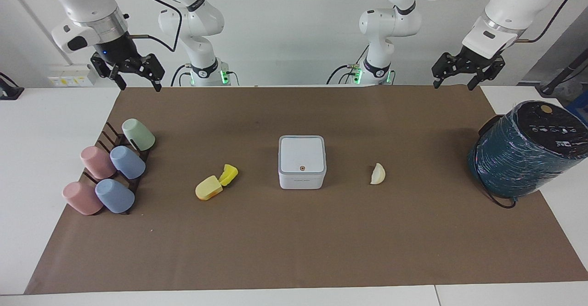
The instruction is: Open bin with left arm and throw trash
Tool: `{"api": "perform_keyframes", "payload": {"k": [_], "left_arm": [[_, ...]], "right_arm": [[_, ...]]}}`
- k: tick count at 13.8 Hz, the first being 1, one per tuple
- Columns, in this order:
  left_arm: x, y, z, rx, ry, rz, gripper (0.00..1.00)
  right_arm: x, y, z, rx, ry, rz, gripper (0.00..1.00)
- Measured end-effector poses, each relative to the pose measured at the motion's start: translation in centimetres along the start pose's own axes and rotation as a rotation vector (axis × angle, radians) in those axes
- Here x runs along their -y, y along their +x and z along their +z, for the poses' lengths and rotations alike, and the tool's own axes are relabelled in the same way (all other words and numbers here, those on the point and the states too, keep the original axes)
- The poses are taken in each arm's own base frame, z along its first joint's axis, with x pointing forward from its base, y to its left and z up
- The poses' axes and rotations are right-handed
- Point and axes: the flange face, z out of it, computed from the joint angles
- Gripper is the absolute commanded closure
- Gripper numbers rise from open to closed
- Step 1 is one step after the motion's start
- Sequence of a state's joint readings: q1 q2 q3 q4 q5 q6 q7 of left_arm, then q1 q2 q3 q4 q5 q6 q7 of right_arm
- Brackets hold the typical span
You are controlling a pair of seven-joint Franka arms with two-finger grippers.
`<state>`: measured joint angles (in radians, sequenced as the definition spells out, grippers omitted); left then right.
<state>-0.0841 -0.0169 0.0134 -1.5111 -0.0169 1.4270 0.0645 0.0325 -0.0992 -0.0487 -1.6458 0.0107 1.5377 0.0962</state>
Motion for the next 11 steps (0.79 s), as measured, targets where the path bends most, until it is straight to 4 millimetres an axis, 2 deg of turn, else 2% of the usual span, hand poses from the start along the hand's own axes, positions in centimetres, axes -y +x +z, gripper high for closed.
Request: {"api": "perform_keyframes", "payload": {"k": [6, 9, 11], "left_arm": [[0.1, -0.5, 0.7, 0.017, -0.001, 0.001, 0.00], [-0.5, -0.4, 0.7, 0.006, 0.000, 0.012, 0.00], [-1.6, 0.1, 0.5, -0.035, 0.003, 0.033, 0.00]], "right_arm": [[0.0, 0.0, 0.2, 0.004, 0.000, 0.000, 0.00], [0.0, 0.0, 0.1, 0.000, 0.000, 0.000, 0.00], [0.1, 0.5, -0.1, -0.041, 0.004, 0.000, 0.00]]}}
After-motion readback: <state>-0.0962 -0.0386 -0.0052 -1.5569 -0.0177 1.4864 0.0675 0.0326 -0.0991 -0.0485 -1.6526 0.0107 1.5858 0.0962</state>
